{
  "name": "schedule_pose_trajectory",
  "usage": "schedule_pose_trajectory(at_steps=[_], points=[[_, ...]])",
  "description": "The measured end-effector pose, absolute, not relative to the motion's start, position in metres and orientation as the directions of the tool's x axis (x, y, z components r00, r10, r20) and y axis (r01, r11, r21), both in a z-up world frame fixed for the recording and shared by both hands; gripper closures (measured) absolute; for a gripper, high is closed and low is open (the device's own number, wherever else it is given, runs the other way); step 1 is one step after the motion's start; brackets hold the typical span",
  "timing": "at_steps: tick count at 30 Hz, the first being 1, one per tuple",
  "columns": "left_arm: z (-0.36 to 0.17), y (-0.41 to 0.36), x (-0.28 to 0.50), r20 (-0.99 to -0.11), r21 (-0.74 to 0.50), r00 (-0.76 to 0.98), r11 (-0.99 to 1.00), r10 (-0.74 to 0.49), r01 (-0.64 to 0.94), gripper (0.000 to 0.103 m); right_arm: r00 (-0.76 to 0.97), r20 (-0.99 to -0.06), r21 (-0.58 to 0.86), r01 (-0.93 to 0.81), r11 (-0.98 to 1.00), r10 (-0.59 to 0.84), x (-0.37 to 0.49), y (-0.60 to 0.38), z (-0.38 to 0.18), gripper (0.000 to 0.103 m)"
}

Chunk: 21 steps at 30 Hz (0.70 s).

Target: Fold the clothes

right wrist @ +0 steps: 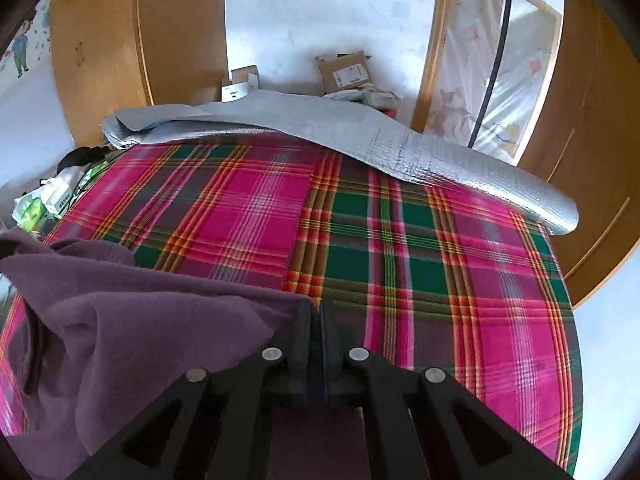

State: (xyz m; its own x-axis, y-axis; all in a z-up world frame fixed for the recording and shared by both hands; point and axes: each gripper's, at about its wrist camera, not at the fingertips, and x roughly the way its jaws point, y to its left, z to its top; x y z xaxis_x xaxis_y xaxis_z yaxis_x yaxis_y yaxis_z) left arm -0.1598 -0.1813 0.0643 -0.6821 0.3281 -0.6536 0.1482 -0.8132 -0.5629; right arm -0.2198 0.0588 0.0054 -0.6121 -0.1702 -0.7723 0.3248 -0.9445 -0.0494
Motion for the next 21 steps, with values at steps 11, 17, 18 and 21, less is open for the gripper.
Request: schedule_pose_trajectory(at_steps=[11, 17, 18, 21], points=[[0.076, -0.187, -0.111, -0.649, -0.536, -0.701, -0.832, 0.295, 0.145, 0.076, -0.627, -0.765, 0.010, 0.219, -0.976, -0.149, -0.211, 0.088, 0.022, 0.098], [0.064, -0.168, -0.094, -0.687, -0.506, -0.645, -0.858, 0.335, 0.093, 0.076, -0.649, -0.734, 0.043, 0.250, -0.967, -0.201, -0.175, 0.106, 0.037, 0.096], [0.062, -0.165, -0.091, -0.694, -0.499, -0.638, -0.862, 0.334, 0.092, 0.076, -0.654, -0.728, 0.046, 0.256, -0.966, -0.208, -0.167, 0.109, 0.040, 0.096], [0.061, -0.157, -0.079, -0.703, -0.472, -0.632, -0.879, 0.328, 0.069, 0.076, -0.658, -0.714, 0.079, 0.265, -0.961, -0.240, -0.141, 0.122, 0.046, 0.096]])
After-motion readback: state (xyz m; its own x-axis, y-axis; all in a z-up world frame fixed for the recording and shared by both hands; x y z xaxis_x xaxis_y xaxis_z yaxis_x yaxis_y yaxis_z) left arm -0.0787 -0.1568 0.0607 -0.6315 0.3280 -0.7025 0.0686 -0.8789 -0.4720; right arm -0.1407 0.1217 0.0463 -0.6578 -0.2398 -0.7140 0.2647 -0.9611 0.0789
